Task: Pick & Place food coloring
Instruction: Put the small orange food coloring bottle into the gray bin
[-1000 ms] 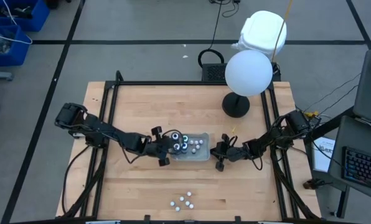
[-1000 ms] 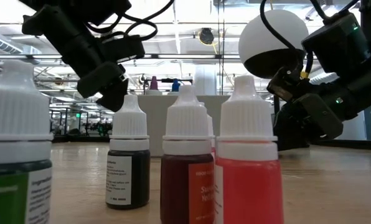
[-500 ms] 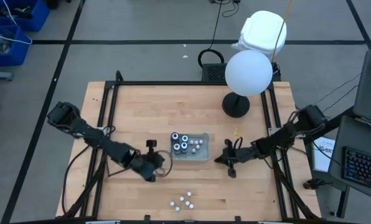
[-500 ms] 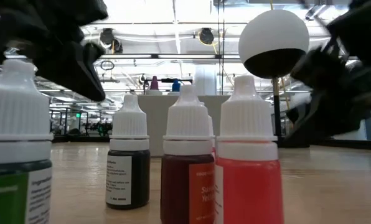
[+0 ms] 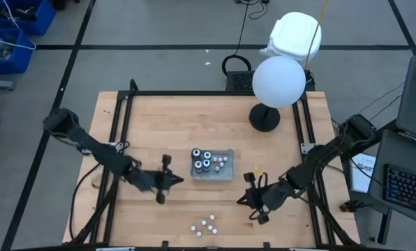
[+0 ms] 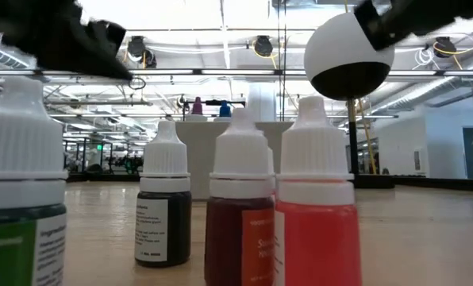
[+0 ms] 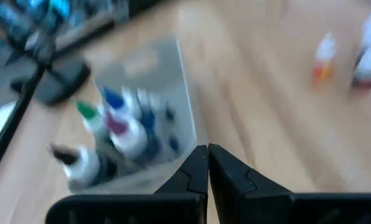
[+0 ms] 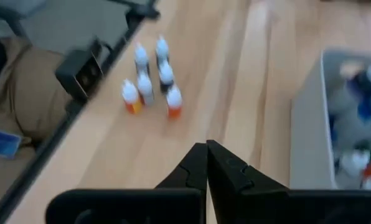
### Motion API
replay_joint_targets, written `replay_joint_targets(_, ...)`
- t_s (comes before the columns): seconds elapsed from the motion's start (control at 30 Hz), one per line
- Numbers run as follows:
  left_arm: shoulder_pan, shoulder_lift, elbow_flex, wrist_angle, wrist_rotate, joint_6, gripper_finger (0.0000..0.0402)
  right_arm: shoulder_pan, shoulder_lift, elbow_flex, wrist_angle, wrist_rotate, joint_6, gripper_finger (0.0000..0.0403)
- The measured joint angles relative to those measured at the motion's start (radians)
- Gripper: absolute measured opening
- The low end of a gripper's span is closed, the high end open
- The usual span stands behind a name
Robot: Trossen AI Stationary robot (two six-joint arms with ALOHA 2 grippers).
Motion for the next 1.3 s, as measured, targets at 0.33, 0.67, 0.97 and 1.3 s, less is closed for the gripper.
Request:
replay_joint_targets(0.33,0.218,-0.357,-0.307,0.333,0.414,-0.033,0.0015,-0.091,0.114,0.063,0.054,-0.105,-0.088,0.0000)
replay_joint_targets(0.67,0.247,-0.402,-0.447,0.450,0.294,-0.085,0.0004,-0.128,0.405,0.564,-0.398,-0.261,-0.150,0.0005)
replay_joint_targets(0.97,0.247,-0.401,-0.451,0.437,0.265,-0.111,0.0036,-0.132,0.508,0.713,-0.369,-0.338,-0.232,0.0112)
replay_joint_targets(1.3,0.247,-0.401,-0.451,0.426,0.265,-0.107,0.0032,-0.156,0.576,0.713,-0.380,-0.349,-0.275,0.0169)
